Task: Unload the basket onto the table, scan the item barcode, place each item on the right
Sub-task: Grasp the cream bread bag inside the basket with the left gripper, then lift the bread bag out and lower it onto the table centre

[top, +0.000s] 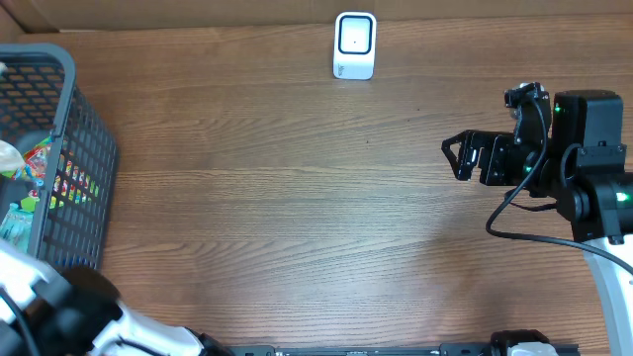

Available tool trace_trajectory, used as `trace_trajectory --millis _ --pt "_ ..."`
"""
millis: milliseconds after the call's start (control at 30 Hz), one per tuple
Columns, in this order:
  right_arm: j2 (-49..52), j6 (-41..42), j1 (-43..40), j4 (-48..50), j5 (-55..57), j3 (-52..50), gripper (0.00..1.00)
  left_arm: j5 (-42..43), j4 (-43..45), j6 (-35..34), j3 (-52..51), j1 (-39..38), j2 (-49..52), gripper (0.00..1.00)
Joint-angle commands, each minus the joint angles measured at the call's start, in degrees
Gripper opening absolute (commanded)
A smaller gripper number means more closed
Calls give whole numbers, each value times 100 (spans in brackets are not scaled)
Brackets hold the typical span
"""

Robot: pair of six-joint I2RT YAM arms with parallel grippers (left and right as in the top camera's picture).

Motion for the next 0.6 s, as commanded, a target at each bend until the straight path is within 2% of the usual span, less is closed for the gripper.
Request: trace_trajectory --millis 0,133,267,400,567 --pt "7 -7 31 50 -50 151 100 538 -321 -122 70 -229 -614 4" --pt "7 -7 31 111 -50 151 100 1261 -857 -31 70 -866 -920 4" --pt "7 -7 31 116 -50 151 100 1394 -1346 267 26 -1932 -852 4" --pt "7 -4 31 105 -50 151 100 1027 -1624 345 -96 -3158 -584 4" --pt "7 -7 31 107 -50 151 100 240 -1707 70 -164 -4566 153 4"
